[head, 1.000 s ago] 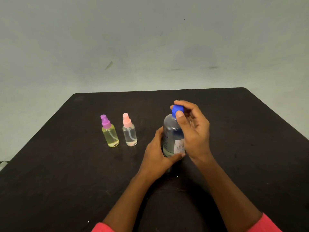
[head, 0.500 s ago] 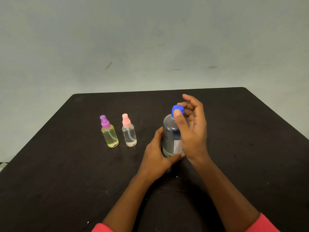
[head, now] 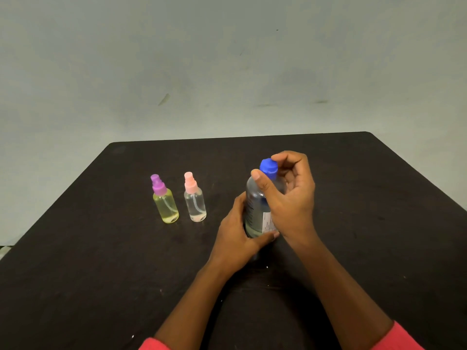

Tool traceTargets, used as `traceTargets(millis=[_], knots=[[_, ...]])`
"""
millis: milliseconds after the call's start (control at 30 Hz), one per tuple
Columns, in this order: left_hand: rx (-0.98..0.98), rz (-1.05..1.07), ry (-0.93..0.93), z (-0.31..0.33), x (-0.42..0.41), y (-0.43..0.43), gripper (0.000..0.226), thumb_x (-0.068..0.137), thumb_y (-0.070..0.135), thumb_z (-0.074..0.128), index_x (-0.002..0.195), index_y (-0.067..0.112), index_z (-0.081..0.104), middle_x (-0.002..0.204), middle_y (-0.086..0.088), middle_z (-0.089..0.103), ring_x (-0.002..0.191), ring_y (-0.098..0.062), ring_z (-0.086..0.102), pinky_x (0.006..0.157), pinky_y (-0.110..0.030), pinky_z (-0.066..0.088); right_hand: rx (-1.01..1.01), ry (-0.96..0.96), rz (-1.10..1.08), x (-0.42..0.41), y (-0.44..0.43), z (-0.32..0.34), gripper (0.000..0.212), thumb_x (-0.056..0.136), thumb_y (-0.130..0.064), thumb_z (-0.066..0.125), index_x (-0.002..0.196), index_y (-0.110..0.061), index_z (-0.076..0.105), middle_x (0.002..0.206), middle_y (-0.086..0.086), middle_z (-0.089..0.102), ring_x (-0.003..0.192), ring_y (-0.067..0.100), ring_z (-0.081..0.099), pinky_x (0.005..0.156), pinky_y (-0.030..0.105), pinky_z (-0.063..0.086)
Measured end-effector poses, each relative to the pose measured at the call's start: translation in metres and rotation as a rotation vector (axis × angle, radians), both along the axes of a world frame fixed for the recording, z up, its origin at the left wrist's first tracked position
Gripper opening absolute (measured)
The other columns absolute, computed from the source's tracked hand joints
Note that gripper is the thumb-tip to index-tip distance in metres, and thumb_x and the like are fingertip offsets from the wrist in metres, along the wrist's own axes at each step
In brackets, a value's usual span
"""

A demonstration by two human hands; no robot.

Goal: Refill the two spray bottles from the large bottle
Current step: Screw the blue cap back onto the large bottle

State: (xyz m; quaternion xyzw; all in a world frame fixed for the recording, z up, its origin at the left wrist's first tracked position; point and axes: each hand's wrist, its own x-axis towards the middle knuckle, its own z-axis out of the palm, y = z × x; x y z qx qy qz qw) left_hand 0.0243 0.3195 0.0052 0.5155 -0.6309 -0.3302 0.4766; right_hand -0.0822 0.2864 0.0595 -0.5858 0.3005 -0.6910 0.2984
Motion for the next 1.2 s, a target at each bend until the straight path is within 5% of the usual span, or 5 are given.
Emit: traceTargets(millis=[267,467,667,867,1200], knots=[[-0.035,0.010,-0.006,-0.001,-0.001,-0.001,0.073,0.068,0.029,0.084,0.130,0.024,0.045,0.118,0.012,0.063,0.108,-0.004,0.061,0.088,-0.021,0.050,0.055,0.021,0.070,-0.002,0.002,-0.002,0.039,0.087,-0.035,0.057,0.125,-0.025,0.053,0.115,0.001,0.062,0.106,0.016,0.062,0.090,0.027,0.050],[-0.025,0.010,-0.011,-0.001,0.000,-0.001,0.072,0.068,0.028,0.085,0.129,0.026,0.045,0.116,0.013,0.063,0.106,-0.002,0.061,0.087,-0.019,0.050,0.030,0.057,0.078,-0.005,0.001,-0.002,0.021,0.089,-0.016,0.062,0.110,-0.019,0.061,0.106,0.003,0.067,0.102,0.021,0.065,0.089,0.033,0.052],[0.004,-0.001,0.006,-0.001,0.000,-0.001,0.074,0.069,0.026,0.083,0.131,0.031,0.043,0.118,0.019,0.061,0.109,0.003,0.058,0.089,-0.016,0.048,0.024,0.044,-0.052,0.003,0.002,0.000,0.030,0.080,-0.015,0.077,0.097,-0.026,0.055,0.091,-0.019,0.060,0.088,0.007,0.061,0.081,0.018,0.049],[0.017,-0.012,0.005,-0.003,0.001,-0.002,0.074,0.070,0.026,0.082,0.131,0.030,0.042,0.121,0.020,0.060,0.112,0.002,0.057,0.093,-0.019,0.047,0.056,0.057,-0.124,0.005,0.002,-0.001,0.038,0.075,-0.029,0.081,0.096,-0.029,0.050,0.092,-0.009,0.057,0.087,0.016,0.060,0.079,0.026,0.051],[-0.021,0.011,-0.002,-0.001,-0.001,0.000,0.075,0.068,0.026,0.084,0.131,0.028,0.044,0.117,0.016,0.062,0.107,-0.001,0.060,0.088,-0.018,0.050,-0.056,0.051,-0.033,0.001,0.001,-0.005,0.019,0.091,-0.026,0.052,0.109,-0.027,0.060,0.111,0.006,0.060,0.102,0.023,0.062,0.087,0.030,0.049]])
